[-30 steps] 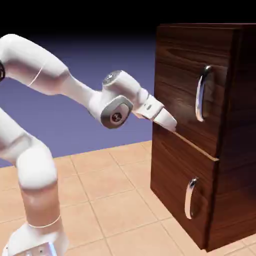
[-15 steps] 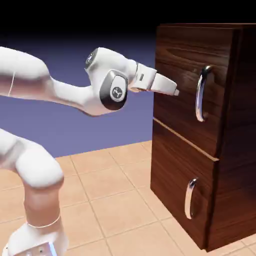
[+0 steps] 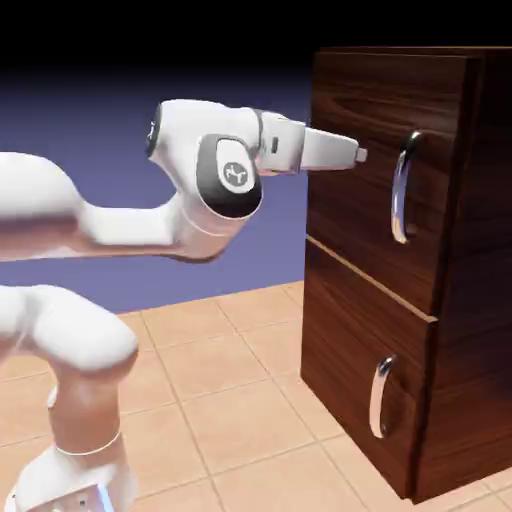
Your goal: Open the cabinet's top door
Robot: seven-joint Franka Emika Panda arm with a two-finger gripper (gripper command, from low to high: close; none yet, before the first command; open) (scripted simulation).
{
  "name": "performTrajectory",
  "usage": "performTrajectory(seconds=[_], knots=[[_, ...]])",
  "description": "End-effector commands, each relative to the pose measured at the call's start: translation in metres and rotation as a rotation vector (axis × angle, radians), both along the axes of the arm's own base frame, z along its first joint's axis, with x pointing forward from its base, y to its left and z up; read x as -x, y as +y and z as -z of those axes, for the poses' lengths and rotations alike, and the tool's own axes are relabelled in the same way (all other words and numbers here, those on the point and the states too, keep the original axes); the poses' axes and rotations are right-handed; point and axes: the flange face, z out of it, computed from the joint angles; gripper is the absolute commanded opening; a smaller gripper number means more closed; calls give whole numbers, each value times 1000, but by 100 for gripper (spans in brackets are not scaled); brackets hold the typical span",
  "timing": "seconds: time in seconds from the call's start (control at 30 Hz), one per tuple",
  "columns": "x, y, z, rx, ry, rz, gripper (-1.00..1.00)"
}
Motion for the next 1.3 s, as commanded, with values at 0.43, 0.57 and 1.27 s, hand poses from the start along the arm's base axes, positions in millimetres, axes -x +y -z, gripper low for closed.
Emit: performTrajectory(seconds=[0.43, 0.57, 1.27], knots=[[-7, -73, 59, -91, -130, 4, 0], [-33, -72, 58, -90, -130, 3, 0], [78, 21, 59, -59, -149, 461, -100]])
